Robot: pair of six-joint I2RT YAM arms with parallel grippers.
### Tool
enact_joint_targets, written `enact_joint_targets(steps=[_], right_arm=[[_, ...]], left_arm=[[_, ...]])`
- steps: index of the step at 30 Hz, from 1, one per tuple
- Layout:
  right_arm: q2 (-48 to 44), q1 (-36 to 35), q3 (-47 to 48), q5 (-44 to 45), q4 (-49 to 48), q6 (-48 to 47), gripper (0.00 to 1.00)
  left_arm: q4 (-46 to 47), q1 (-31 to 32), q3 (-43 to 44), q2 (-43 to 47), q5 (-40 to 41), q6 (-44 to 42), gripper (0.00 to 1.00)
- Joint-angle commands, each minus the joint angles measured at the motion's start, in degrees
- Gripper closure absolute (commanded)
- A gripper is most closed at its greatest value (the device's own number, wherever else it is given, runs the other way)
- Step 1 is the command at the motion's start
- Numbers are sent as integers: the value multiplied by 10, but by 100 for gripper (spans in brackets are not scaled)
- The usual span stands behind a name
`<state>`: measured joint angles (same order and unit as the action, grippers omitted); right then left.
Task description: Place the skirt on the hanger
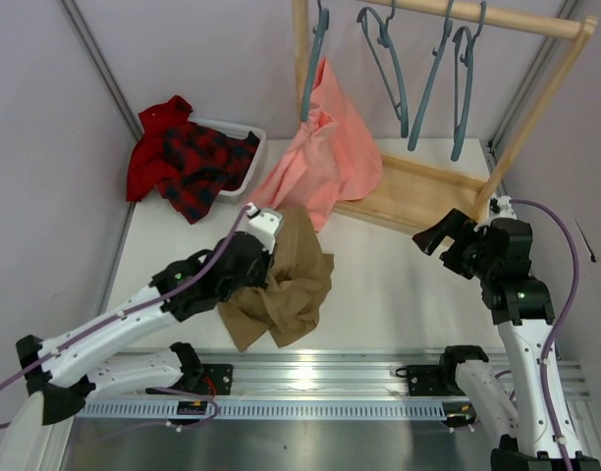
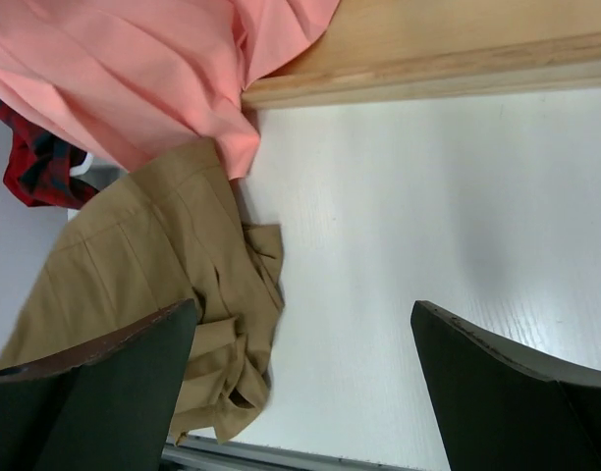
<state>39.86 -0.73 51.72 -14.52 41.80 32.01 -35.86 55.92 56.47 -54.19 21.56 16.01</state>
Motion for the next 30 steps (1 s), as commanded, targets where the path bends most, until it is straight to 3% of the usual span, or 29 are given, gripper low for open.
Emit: enact_joint_targets(steps=[1,6,8,12,13,14,15,17,18,25,28,30], right_arm=[[7,1,-5,-27,-46,8,1],[38,2,5,-10,-40,13,1],[46,2,12,1,-27,3,1],[34,21,21,43,15,-25,1],[30,25,24,52,23,-30,1],[29,28,28,70,33,-40,1],[29,36,34,77,55,-48,0],[31,42,48,87,71,-61,1],[30,46,49,87,78,-64,0],[41,46,4,-29,15,-64,1],[57,28,-37,-34,-19,-28,1],[68,9,-76,-8,-40,-6,4]], left_arm=[[-5,-5,24,-28,9,3,100],[128,11,58,-108,-114,10,100],[170,60,87,-190,-120,11,100],[154,146,213,-365,-152,-12,100],[148,159,232,-392,-164,-26,96],[141,177,281,-414,-161,-28,90],[122,182,290,-438,-141,-28,77],[120,182,282,-435,-119,-20,16],[125,181,264,-416,-81,-16,1],[105,64,175,-303,-76,43,1],[139,-20,119,-241,-95,46,1],[136,-46,117,-249,-93,53,1]])
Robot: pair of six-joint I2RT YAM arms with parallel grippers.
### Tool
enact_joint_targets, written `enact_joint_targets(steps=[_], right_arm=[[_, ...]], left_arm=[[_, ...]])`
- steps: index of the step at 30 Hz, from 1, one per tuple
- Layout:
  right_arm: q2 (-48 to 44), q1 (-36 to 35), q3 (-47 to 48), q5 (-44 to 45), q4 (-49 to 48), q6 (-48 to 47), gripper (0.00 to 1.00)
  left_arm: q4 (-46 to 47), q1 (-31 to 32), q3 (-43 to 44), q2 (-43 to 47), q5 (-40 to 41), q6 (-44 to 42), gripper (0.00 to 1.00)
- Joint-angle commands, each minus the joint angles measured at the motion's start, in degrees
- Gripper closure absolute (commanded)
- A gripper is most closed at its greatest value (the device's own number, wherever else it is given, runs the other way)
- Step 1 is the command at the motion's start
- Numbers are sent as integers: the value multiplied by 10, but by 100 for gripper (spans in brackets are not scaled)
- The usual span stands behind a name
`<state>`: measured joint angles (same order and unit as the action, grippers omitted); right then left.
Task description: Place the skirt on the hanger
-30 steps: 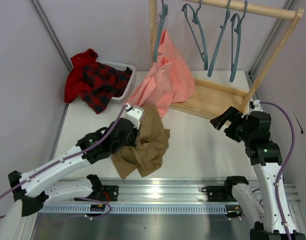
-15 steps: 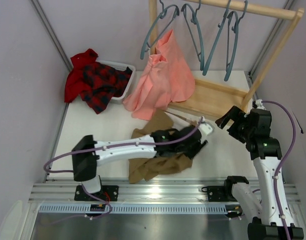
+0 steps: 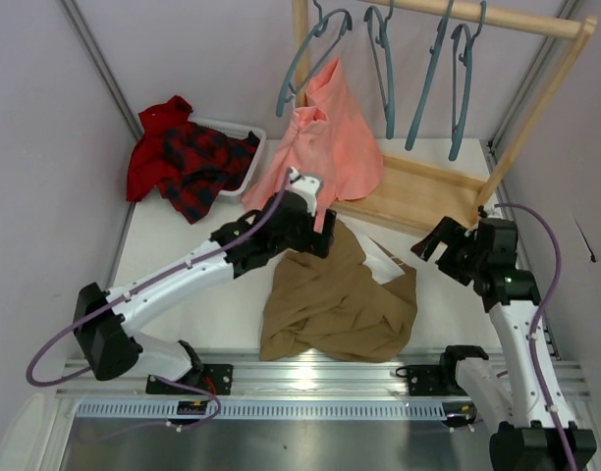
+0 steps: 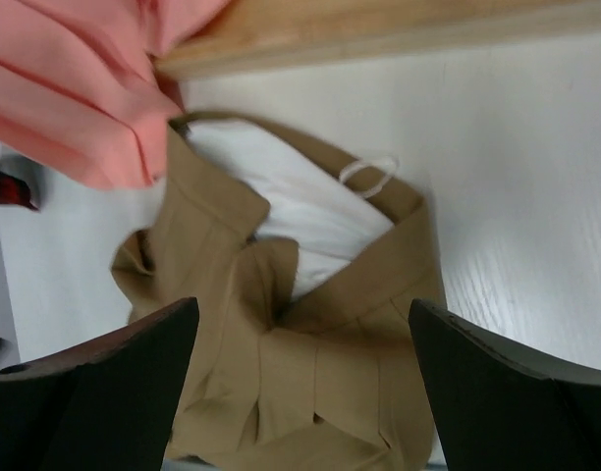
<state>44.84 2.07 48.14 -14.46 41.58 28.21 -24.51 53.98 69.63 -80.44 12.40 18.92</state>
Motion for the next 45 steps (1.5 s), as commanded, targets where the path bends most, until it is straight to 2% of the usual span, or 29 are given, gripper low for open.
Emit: enact_joint_targets(steps=[1,7,9,14,19,24,31,32,36,37,40,42,45], right_arm=[[20,-34,-53,0,-47,53,5],[59,-71,-136,79,-106,90,14],[74,-71,-144,89,-132,97,19],[140,-70,-142,144,-178,97,23],[197,-71,-150,145,-234,101,30],[241,-74,-146,145,-248,97,42],[278,-86,-141,144,-258,77,45],[281,-90,-141,144,-261,76,50],[298,-94,-139,161,-266,74,60],[302,-94,-136,161,-263,70,68],[294,-94,-119,159,-246,62,83],[265,-98,-113,162,-236,55,99],[209,-109,-106,169,-228,46,100]], left_arm=[[4,-44,17,1,0,28,1],[-36,-53,132,-162,32,22,2],[-43,-53,182,-221,36,14,4],[-48,-54,271,-304,76,-2,7],[-31,-60,294,-356,92,-4,10],[-35,-71,300,-379,99,9,18],[-16,-73,277,-379,81,-4,23],[-15,-72,273,-378,80,-5,28],[-5,-72,258,-377,66,-1,35],[-3,-72,254,-378,62,2,38],[-5,-72,252,-381,63,3,38],[-5,-72,254,-380,60,2,37],[-3,-72,262,-375,38,2,33]])
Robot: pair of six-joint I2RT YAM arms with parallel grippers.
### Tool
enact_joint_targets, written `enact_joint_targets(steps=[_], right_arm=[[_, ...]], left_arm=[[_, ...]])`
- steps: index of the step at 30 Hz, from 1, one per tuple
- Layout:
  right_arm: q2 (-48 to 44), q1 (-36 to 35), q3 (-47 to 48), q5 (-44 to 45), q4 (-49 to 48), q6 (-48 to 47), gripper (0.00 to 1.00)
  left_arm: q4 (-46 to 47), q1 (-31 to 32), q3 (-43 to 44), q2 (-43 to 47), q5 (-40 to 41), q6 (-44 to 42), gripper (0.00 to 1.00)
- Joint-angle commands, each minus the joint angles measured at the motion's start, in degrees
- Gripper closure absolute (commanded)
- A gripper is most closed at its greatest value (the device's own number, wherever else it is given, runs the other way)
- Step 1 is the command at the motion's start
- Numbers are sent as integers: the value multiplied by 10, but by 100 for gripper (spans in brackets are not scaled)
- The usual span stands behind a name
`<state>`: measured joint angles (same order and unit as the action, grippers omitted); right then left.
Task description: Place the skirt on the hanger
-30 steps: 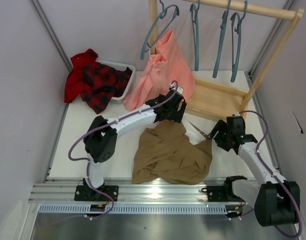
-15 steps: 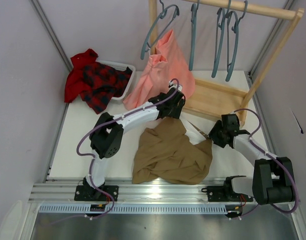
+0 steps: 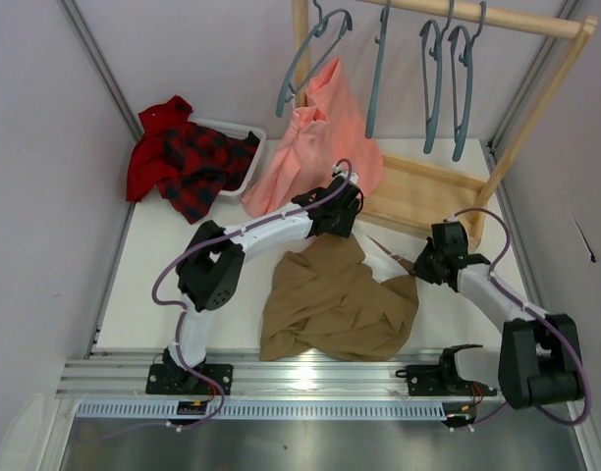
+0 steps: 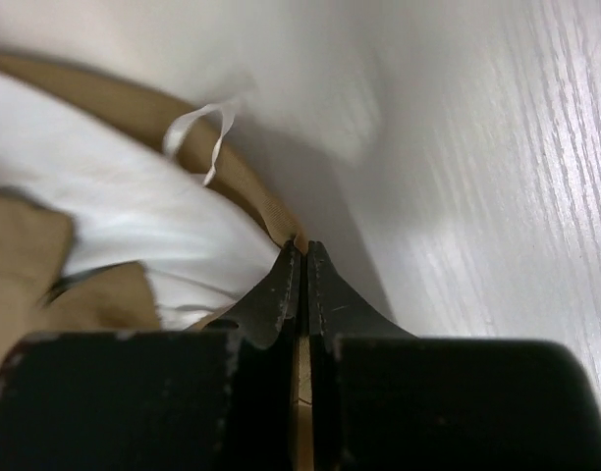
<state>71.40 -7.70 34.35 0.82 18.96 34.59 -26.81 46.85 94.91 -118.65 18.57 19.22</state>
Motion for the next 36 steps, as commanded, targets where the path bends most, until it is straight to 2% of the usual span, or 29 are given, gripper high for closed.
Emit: enact_joint_targets(steps=[1,5,7,13,18,24,29,30,33,34,36], right_arm=[[-71,-15,30,18,-3,-20,100],[-128,-28,8,19,-9,-20,100],[-145,-28,0,9,-16,-21,100],[-151,-28,-5,-2,-7,-22,100],[-154,-28,-5,1,-4,-26,100],[-153,-28,-3,3,-3,-27,100],[-154,-28,-3,4,-3,-28,100],[-154,-28,-3,5,-4,-28,100],[-155,-28,-1,12,-6,-32,100],[-155,-28,2,15,-3,-35,100],[-158,-28,17,23,2,-43,100]], left_arm=[[23,0,9,14,-30,0,32],[20,7,10,29,-20,15,18],[14,14,17,28,3,12,15],[-15,38,54,-10,50,22,15],[-22,45,80,-41,47,25,15],[-50,46,87,-62,102,35,22],[-37,41,64,-59,129,42,38],[-33,40,62,-60,125,45,50],[-38,32,61,-52,123,60,74],[-39,28,57,-45,121,63,98],[-36,24,55,-7,116,50,100]])
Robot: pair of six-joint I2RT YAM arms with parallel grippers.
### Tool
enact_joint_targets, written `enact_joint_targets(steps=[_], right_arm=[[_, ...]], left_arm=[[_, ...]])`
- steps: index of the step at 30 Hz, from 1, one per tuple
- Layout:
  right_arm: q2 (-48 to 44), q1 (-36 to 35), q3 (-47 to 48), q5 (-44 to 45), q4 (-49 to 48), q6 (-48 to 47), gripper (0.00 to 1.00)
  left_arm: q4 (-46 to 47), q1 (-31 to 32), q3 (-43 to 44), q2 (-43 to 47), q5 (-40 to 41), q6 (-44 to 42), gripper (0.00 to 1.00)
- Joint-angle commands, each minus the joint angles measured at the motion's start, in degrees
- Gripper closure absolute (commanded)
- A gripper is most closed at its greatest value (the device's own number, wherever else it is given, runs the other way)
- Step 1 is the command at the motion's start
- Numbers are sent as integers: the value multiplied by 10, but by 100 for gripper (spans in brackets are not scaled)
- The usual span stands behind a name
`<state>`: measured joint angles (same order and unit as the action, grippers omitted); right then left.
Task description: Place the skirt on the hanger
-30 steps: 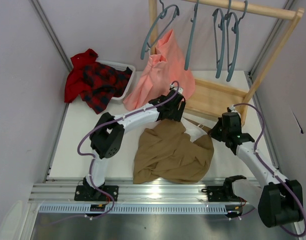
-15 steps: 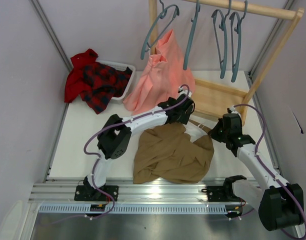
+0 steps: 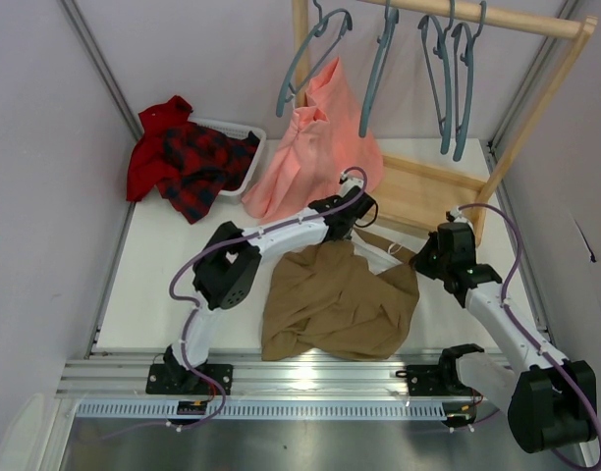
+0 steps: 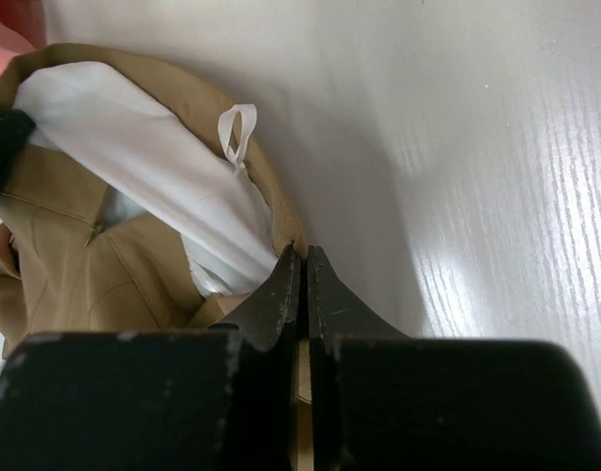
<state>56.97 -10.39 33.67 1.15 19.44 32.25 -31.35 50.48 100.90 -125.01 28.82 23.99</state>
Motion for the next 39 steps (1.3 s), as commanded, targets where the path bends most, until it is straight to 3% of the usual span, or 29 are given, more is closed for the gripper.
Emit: enact_joint_targets(steps=[1,9,17,21,23,26,28,29,31,33,39], right_arm=[[-17,-1,31,21,-1,-27,100],[-114,-5,136,7,6,-44,100],[-230,-26,178,-5,-59,-56,100],[-236,-31,147,-25,5,-47,100],[-241,-34,119,-47,53,-38,100],[-261,-43,50,-101,95,-19,89],[-277,-52,7,-119,124,-6,71],[-281,-55,-3,-118,132,-3,56],[-290,-58,-19,-117,146,0,40],[-289,-63,-18,-122,136,-3,32],[-217,-81,2,-134,91,-39,30]], left_arm=[[16,-13,-13,75,5,-9,100],[96,-13,-66,326,-106,-143,100],[156,-13,-97,480,-162,-207,100],[184,-14,-201,542,-226,-204,100],[191,-13,-297,571,-256,-187,100],[197,-13,-424,598,-269,-150,100],[213,-10,-491,609,-277,-125,99],[230,-8,-531,618,-278,-109,99],[241,-2,-564,623,-284,-95,99],[246,5,-603,627,-284,-85,99],[226,13,-620,652,-246,-71,99]])
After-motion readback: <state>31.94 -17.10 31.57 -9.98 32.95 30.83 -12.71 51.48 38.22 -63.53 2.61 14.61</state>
